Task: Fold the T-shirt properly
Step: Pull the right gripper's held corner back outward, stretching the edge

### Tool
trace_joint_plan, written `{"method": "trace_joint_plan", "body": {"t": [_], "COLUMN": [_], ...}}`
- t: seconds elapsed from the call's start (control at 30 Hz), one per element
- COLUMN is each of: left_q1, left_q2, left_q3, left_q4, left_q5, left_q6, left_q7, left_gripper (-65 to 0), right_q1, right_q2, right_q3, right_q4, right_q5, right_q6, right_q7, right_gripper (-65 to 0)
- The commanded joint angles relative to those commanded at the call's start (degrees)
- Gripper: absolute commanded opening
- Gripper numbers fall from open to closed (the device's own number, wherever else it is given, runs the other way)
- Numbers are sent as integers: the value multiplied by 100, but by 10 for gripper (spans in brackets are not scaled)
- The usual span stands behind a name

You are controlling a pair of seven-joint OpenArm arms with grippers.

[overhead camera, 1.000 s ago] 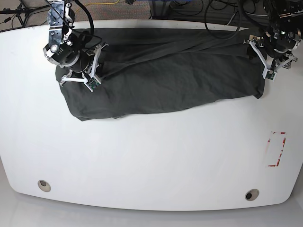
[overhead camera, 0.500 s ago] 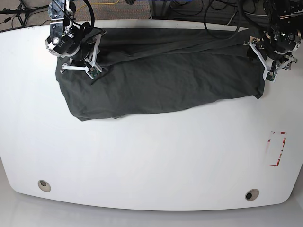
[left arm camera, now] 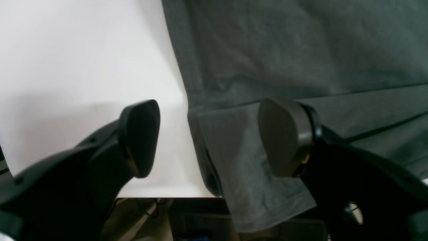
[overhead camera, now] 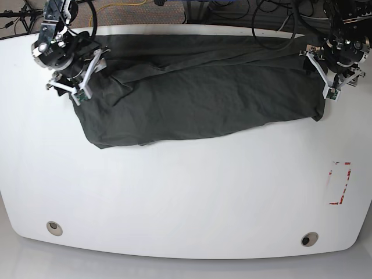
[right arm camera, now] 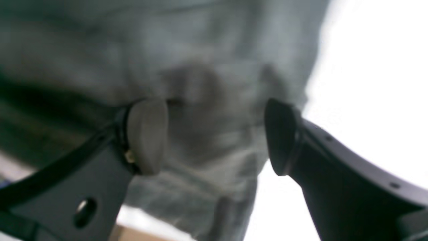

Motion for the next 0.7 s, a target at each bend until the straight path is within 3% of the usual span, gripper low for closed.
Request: {"method": "trace_joint_plan", "body": {"t": [0.23, 0.7], "left_q1": [0, 0], "left_q2": [0, 0], "left_q3": [0, 0], "left_q4": [0, 0], "left_q5": [0, 0], "left_q6": [0, 0], "left_q7": [0, 0], "left_gripper": [-186, -186], "right_q1": [167, 343], "right_q2": [-9, -352], "right_q3": [-18, -527], "right_q4": [-510, -835], "right_q5": [70, 0], "right_q6": [0, 0], "right_q7": [0, 53], "right_gripper": [-273, -377]}}
